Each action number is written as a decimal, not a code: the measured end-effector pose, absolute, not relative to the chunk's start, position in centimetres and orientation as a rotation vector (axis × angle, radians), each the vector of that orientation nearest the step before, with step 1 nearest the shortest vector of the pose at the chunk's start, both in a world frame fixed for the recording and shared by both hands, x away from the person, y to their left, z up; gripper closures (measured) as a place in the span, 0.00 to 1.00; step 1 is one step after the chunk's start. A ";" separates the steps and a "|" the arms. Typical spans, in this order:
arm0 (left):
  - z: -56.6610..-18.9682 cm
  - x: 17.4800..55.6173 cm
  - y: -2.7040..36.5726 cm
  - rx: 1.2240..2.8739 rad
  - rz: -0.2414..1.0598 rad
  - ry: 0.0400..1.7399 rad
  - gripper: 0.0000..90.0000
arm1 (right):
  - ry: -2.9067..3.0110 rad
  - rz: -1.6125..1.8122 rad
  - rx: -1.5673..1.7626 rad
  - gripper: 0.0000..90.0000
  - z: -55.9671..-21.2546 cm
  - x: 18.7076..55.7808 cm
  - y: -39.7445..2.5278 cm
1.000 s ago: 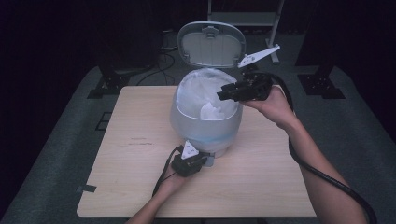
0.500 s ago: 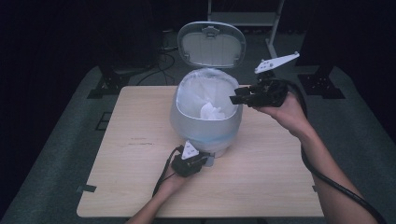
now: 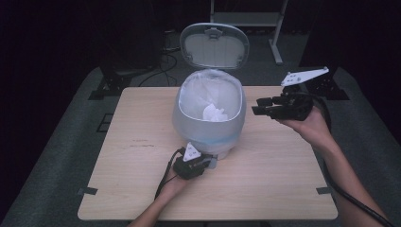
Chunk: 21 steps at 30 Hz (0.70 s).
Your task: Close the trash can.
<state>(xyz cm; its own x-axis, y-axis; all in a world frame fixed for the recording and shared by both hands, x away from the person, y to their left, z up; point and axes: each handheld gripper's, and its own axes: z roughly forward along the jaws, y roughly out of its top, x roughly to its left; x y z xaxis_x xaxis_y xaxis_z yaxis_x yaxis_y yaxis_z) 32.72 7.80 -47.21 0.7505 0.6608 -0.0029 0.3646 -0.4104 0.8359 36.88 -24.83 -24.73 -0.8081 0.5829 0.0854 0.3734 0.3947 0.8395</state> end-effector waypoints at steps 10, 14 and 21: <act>-45.0 30.5 8.9 2.015 0.388 0.724 0.69 | 2.402 1.365 0.942 0.64 -28.2 35.1 -28.5; -44.2 30.2 9.6 2.014 0.394 0.717 0.68 | 2.399 1.356 0.977 0.63 -29.4 34.6 -29.2; -43.5 30.2 11.5 1.999 0.402 0.737 0.62 | 2.390 1.342 1.018 0.60 -31.4 34.1 -30.2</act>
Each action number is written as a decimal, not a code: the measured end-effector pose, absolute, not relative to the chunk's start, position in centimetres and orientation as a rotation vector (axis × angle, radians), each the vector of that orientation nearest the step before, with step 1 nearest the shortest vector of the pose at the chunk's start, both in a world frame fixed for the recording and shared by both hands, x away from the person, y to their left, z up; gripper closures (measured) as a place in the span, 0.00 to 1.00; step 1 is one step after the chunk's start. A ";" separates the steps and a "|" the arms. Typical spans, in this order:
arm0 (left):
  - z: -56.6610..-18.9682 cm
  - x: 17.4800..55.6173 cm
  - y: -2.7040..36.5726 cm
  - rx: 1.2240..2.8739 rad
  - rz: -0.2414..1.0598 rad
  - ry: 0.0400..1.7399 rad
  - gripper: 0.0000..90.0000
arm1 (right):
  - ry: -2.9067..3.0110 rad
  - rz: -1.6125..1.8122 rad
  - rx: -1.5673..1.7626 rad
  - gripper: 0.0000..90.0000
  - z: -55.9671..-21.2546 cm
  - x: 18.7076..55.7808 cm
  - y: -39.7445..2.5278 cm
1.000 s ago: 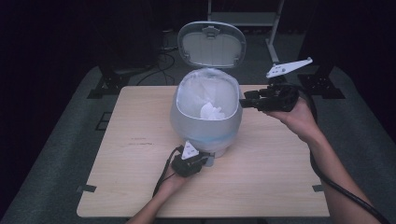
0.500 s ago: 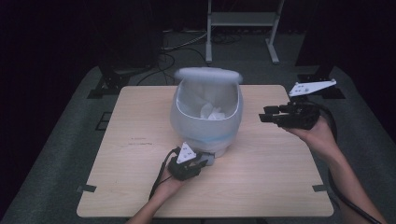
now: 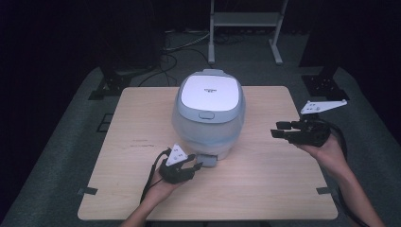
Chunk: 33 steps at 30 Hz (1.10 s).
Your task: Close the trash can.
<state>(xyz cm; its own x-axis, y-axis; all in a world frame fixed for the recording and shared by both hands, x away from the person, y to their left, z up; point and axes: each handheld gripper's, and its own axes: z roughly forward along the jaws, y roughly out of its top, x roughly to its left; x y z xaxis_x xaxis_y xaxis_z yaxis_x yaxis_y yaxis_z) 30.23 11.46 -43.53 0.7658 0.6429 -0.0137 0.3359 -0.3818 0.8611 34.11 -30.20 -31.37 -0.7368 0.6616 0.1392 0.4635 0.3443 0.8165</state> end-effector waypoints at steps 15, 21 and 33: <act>-41.9 30.7 15.2 1.960 0.481 0.798 0.50 | 2.345 1.392 1.064 0.56 -34.1 33.3 -31.5; -42.0 30.7 16.4 1.953 0.509 0.837 0.46 | 2.350 1.373 1.084 0.55 -35.4 33.0 -31.9; -43.5 30.2 18.4 1.934 0.521 0.896 0.38 | 2.365 1.353 1.120 0.51 -38.1 32.5 -32.0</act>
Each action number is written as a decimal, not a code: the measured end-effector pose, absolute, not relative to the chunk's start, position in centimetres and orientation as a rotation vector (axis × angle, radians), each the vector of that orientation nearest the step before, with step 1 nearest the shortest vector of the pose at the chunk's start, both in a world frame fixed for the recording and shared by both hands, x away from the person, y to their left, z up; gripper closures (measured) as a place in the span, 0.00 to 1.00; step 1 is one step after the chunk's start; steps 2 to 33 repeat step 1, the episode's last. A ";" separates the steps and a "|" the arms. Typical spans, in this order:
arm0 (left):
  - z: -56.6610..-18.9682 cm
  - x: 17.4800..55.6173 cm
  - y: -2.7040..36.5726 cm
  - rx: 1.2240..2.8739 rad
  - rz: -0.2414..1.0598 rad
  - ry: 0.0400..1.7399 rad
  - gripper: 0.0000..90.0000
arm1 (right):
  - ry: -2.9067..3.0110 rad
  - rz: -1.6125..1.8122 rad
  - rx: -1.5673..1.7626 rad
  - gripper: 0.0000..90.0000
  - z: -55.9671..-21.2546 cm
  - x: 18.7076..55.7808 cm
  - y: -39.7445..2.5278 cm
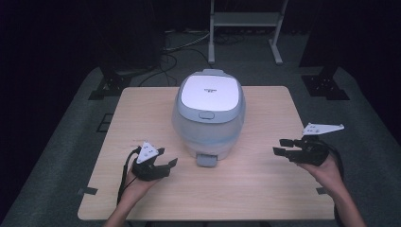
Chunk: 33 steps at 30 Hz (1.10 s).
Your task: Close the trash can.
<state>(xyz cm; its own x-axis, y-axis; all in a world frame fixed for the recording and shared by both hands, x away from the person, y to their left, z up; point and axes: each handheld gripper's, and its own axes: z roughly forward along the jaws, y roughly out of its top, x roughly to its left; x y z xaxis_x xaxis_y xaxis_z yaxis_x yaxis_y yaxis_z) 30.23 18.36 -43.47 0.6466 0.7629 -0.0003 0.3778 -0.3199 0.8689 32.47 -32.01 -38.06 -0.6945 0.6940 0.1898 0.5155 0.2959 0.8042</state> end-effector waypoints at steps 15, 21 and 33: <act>-43.5 30.2 18.4 1.934 0.521 0.896 0.38 | 2.366 1.351 1.123 0.50 -38.2 32.4 -32.0; -43.5 30.2 18.4 1.934 0.521 0.896 0.38 | 2.366 1.351 1.123 0.50 -38.2 32.4 -32.0; -43.5 30.2 18.4 1.934 0.521 0.896 0.38 | 2.366 1.351 1.123 0.50 -38.2 32.4 -32.0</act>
